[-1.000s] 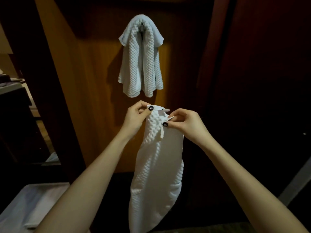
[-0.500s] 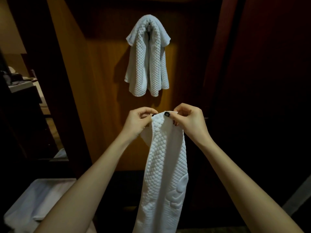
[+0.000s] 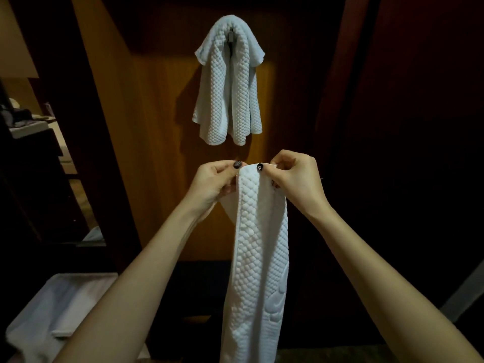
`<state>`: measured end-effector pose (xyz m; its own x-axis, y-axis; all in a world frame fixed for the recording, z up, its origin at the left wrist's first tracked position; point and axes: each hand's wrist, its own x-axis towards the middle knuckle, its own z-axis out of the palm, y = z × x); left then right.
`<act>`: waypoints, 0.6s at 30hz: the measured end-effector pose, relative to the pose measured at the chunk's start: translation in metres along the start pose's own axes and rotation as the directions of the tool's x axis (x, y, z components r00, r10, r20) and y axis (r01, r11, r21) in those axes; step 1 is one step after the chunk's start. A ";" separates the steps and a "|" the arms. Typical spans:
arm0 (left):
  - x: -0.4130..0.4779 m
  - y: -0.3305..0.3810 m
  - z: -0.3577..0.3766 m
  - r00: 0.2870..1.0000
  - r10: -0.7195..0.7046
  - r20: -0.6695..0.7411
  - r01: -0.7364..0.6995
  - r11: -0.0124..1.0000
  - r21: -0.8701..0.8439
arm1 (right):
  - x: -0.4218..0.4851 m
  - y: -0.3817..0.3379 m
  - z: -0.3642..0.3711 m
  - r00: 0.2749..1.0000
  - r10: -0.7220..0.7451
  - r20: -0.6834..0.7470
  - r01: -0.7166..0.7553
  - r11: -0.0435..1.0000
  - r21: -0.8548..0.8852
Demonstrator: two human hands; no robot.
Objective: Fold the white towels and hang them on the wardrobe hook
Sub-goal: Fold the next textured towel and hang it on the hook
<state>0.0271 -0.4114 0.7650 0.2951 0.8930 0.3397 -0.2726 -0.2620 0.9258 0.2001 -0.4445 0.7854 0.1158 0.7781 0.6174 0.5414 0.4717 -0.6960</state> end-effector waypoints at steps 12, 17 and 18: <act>0.010 0.016 -0.006 0.979 0.157 -0.133 -0.129 0.972 0.198 | 0.011 0.010 -0.019 0.977 -0.011 0.213 0.091 0.926 -0.367; 0.023 0.028 -0.010 0.972 0.207 -0.111 -0.193 0.973 0.123 | 0.027 0.028 -0.037 0.917 0.162 0.365 0.057 0.851 -0.522; 0.025 0.032 -0.013 0.969 0.215 -0.125 -0.205 0.975 0.086 | 0.029 0.032 -0.038 0.898 0.206 0.389 0.037 0.845 -0.534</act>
<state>0.0136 -0.3928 0.8005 0.1134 0.8545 0.5070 -0.2480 -0.4698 0.8472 0.2526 -0.4232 0.7950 -0.1082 0.9572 0.2683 0.9063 0.2059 -0.3691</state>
